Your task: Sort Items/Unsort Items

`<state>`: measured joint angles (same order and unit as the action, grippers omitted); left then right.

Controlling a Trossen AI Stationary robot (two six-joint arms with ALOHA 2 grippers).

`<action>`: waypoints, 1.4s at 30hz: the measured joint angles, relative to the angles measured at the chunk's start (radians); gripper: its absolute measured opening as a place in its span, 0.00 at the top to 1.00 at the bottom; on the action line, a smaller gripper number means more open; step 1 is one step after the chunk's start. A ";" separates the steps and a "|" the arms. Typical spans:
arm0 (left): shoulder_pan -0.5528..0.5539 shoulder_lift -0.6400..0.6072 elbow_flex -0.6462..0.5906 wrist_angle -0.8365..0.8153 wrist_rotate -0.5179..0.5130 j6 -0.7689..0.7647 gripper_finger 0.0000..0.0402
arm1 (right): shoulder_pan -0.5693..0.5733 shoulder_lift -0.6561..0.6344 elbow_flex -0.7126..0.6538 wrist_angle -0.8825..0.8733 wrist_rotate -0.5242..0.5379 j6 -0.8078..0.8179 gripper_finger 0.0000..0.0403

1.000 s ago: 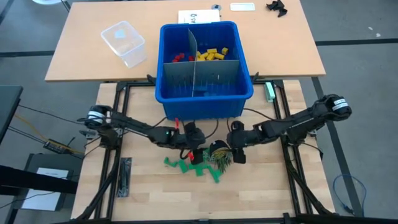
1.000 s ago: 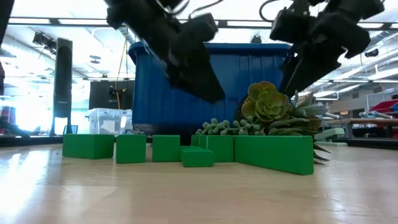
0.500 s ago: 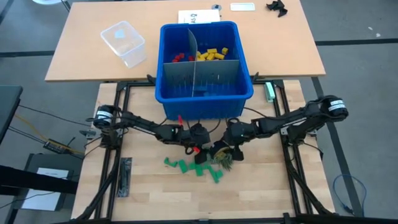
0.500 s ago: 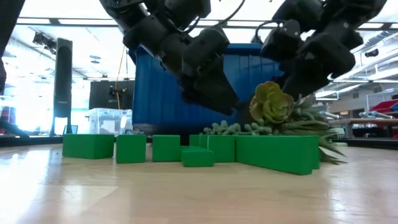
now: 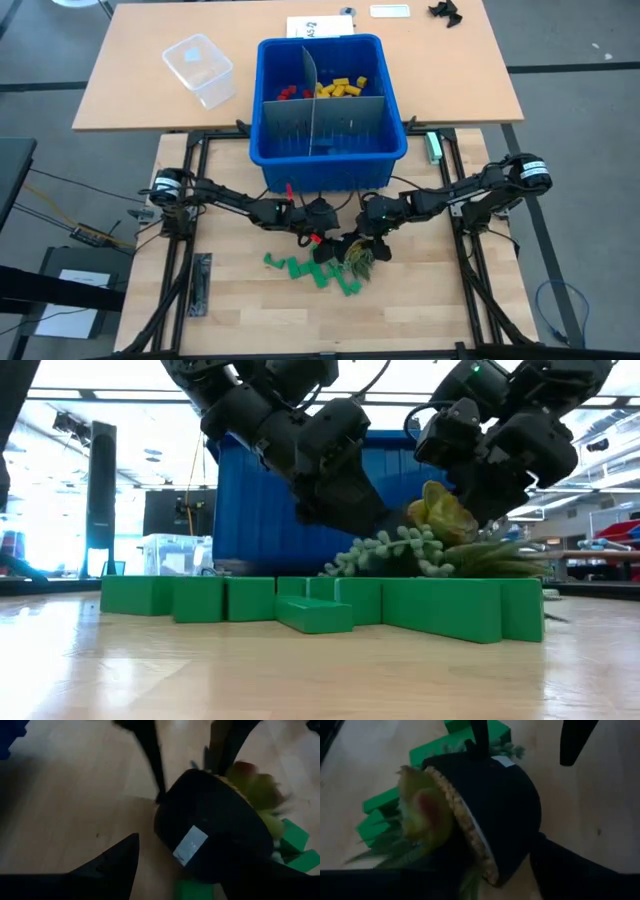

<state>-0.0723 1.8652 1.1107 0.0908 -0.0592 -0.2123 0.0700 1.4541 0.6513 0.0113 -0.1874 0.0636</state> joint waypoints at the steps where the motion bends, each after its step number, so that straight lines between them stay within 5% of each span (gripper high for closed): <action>1: 0.000 -0.003 0.000 -0.004 -0.007 0.000 0.38 | 0.001 -0.017 -0.001 -0.012 0.008 0.016 0.56; 13: 0.000 -0.017 0.062 -0.069 -0.031 -0.001 0.38 | 0.001 -0.131 0.003 -0.065 -0.008 0.174 0.98; 26: 0.001 -0.017 0.061 -0.193 -0.126 -0.001 0.38 | 0.000 -0.065 0.004 0.001 0.025 0.240 0.97; 33: -0.022 -0.099 0.125 -0.392 -0.088 -0.027 0.38 | -0.001 -0.139 0.003 -0.097 0.009 0.221 0.97; 42: -0.085 -0.093 0.124 -0.336 -0.020 -0.027 0.38 | 0.137 -0.228 0.004 -0.089 0.044 0.232 0.99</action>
<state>-0.1570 1.7727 1.2350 -0.2448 -0.0787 -0.2398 0.2068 1.2260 0.6548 -0.0777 -0.1438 0.2955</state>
